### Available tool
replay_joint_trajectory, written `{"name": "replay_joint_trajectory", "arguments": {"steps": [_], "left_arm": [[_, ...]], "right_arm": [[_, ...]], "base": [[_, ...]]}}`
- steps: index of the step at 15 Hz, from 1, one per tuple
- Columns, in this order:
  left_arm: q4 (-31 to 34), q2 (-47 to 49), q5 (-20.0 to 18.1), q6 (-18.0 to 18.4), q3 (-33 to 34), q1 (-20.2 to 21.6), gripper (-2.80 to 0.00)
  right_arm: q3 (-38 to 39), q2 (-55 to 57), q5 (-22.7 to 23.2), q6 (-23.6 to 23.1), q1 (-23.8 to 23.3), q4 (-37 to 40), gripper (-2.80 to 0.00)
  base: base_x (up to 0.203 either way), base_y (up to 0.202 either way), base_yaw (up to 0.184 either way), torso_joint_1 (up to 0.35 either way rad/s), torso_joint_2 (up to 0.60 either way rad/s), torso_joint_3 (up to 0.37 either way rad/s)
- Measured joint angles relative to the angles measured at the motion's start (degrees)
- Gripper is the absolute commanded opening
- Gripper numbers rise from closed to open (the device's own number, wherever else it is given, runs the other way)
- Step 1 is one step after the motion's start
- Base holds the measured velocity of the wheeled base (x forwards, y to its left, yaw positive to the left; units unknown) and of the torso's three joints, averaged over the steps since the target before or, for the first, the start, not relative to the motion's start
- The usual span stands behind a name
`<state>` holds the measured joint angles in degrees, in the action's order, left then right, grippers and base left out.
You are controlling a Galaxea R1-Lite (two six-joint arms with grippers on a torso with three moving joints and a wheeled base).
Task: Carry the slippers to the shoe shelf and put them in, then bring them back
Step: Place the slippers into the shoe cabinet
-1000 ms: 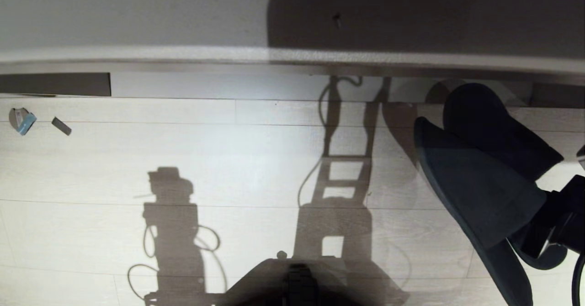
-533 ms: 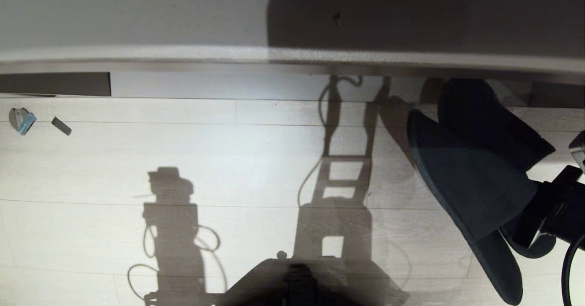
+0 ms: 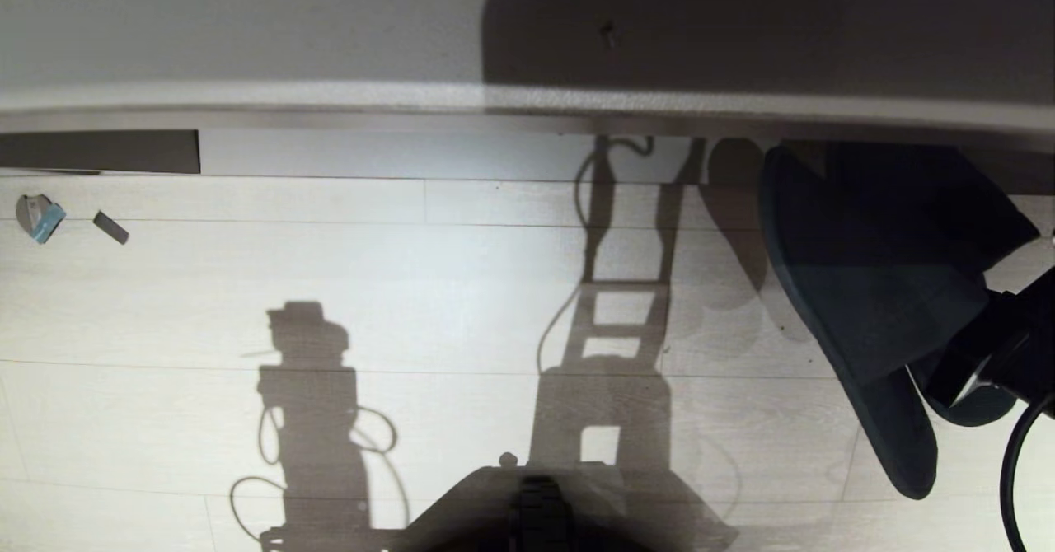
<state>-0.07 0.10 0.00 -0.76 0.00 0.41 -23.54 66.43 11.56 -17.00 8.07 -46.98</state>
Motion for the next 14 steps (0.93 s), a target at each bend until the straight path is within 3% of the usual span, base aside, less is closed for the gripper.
{"name": "replay_joint_trajectory", "arguments": {"steps": [5, 10, 14], "left_arm": [[0.0, 0.0, 0.0, -0.01, 0.0, 0.0, -2.8], [0.0, 0.0, 0.0, -0.03, 0.0, 0.0, -2.8], [0.0, 0.0, 0.0, -0.06, 0.0, 0.0, -2.8]], "right_arm": [[0.58, 7.11, -4.11, 1.07, 0.0, -15.63, -2.8], [0.14, 15.12, -6.48, 6.66, 0.0, -30.74, -2.8], [-5.33, 21.55, -6.33, 9.54, 0.0, -37.14, -2.8]], "base": [[0.0, 0.0, 0.0, 0.0, 0.0, 0.0], [0.0, 0.0, 0.0, 0.0, 0.0, 0.0], [0.0, 0.0, 0.0, 0.0, 0.0, 0.0]]}}
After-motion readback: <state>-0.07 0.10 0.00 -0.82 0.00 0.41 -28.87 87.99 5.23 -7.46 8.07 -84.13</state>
